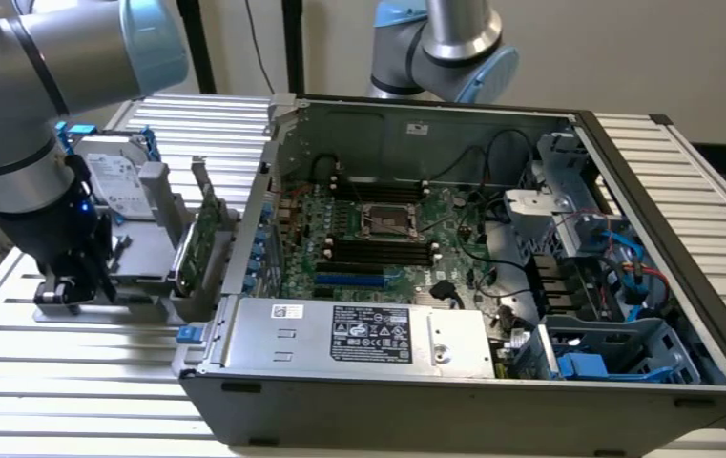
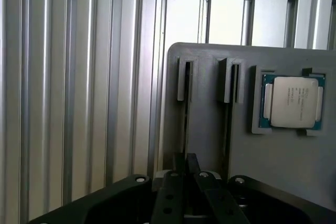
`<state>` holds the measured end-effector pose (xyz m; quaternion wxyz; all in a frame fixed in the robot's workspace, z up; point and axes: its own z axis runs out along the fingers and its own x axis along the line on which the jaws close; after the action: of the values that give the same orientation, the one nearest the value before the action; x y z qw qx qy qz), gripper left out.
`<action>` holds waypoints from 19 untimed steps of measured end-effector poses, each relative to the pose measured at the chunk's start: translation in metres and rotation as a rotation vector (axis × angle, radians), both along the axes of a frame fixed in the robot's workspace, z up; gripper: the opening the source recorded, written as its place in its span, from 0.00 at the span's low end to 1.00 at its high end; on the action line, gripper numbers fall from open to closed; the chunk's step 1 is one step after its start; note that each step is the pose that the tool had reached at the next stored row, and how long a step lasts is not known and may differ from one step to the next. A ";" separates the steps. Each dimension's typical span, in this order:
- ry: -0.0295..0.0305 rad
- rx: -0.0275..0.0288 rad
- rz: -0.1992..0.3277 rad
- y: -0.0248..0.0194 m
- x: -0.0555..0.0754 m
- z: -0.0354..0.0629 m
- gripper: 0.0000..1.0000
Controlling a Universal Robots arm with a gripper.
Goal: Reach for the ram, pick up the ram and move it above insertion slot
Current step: 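Pick up the ram and move it above insertion slot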
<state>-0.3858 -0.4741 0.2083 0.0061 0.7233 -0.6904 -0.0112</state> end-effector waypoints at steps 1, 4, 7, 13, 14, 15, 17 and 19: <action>0.0001 0.0000 0.000 0.0000 0.000 0.0024 0.13; 0.0001 0.0000 0.000 0.0000 0.001 0.0145 0.13; 0.0002 0.0000 0.000 0.0000 0.002 0.0281 0.13; 0.0002 0.0000 0.000 0.0000 0.003 0.0552 0.13; 0.0001 0.0000 0.000 -0.0001 0.004 0.0597 0.13; 0.0002 -0.0001 0.000 -0.0001 0.005 0.0645 0.13; 0.0001 0.0000 0.000 0.0000 0.008 0.0734 0.13; 0.0002 0.0000 0.000 0.0000 0.014 0.0826 0.13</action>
<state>-0.3720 -0.4741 0.2909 0.0062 0.7233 -0.6904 -0.0113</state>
